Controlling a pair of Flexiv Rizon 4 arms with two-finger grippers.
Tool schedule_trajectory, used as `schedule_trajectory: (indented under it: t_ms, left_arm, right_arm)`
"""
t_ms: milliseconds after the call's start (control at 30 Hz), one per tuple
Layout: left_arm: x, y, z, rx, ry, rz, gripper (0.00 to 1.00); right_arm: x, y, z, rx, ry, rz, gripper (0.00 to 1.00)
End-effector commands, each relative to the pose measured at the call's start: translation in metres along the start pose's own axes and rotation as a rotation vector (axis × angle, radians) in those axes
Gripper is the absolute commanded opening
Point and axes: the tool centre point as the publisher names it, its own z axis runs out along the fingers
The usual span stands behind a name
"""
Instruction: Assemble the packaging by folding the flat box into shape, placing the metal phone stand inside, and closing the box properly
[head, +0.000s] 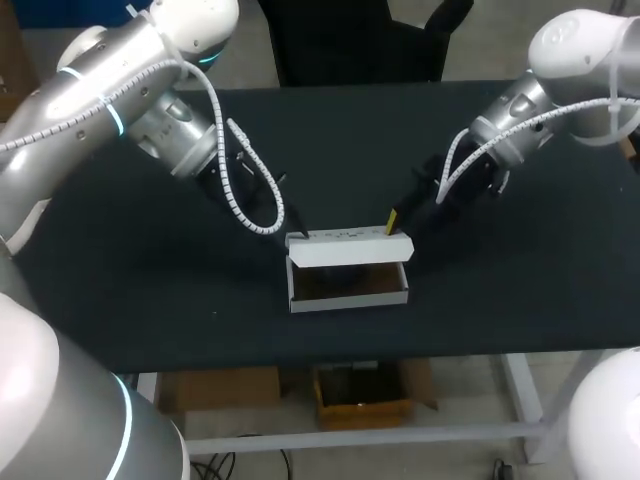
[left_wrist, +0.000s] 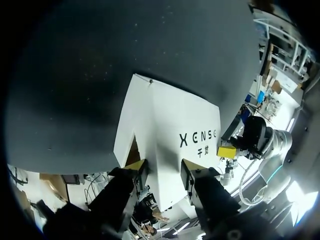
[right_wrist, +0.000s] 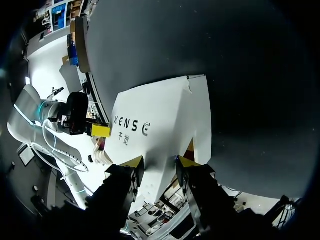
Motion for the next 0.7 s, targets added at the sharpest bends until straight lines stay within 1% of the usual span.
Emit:
schedule_trajectory:
  t_ms: [33, 433, 700]
  left_arm:
    - [0.009, -0.007, 0.001, -0.078, -0.005, -0.003, 0.44]
    - [0.012, -0.007, 0.000, -0.097, -0.001, -0.019, 0.43]
    - [0.014, -0.006, 0.002, -0.099, -0.006, -0.022, 0.43]
  right_arm:
    - [0.005, 0.006, 0.001, 0.018, 0.007, -0.002, 0.39]
    - [0.010, 0.008, -0.004, 0.021, 0.019, 0.000, 0.39]
    - [0.020, 0.010, -0.006, 0.019, 0.025, -0.003, 0.39]
